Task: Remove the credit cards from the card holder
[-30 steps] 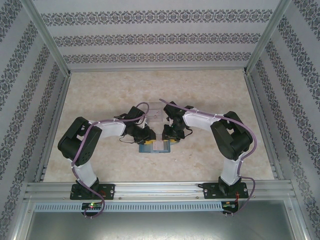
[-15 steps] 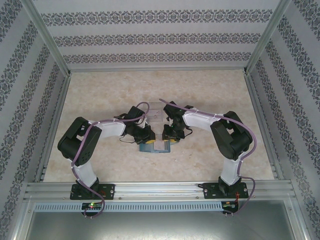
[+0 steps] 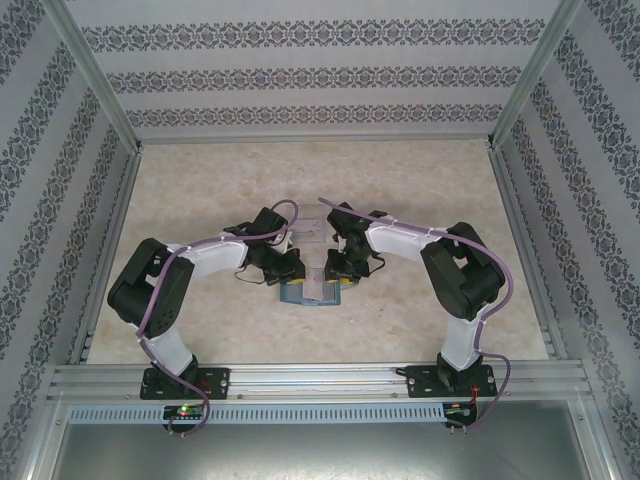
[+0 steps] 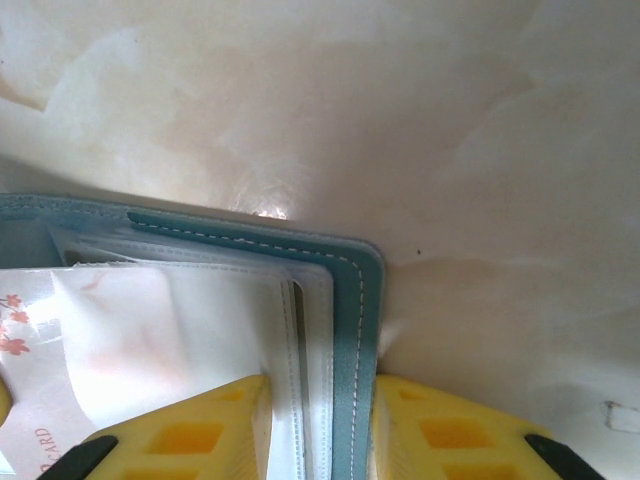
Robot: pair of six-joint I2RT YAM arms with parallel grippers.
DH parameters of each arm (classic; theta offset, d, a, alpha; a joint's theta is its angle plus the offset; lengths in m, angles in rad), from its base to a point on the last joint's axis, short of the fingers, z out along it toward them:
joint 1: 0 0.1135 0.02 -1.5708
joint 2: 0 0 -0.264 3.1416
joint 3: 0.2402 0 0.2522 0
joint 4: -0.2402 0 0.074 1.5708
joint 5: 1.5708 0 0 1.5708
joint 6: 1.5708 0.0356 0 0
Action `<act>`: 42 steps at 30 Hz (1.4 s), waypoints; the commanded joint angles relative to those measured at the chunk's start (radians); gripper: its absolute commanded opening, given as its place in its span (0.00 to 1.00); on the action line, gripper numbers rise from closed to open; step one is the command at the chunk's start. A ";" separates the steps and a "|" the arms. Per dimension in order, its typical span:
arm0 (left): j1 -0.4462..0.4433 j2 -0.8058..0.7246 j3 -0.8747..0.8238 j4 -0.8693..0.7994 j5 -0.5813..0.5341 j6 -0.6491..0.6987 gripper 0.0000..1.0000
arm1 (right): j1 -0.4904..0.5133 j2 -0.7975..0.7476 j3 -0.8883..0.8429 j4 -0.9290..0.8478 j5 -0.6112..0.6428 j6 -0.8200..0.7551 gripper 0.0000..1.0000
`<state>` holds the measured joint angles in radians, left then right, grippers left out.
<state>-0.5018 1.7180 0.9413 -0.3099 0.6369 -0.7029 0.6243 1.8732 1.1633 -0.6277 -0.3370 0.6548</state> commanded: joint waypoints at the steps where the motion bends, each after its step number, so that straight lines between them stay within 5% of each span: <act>1: 0.010 -0.024 0.024 -0.111 -0.049 0.059 0.05 | 0.002 0.043 0.008 -0.011 0.025 -0.018 0.31; 12: 0.009 -0.014 0.089 -0.264 -0.118 0.160 0.03 | -0.004 0.036 0.019 -0.029 0.033 -0.031 0.31; 42: -0.029 -0.055 0.186 -0.390 -0.240 0.131 0.00 | -0.001 -0.014 0.020 -0.026 0.026 -0.023 0.31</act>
<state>-0.5190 1.6829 1.1004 -0.6296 0.4313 -0.5758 0.6243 1.8782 1.1763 -0.6445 -0.3340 0.6441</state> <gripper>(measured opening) 0.043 0.310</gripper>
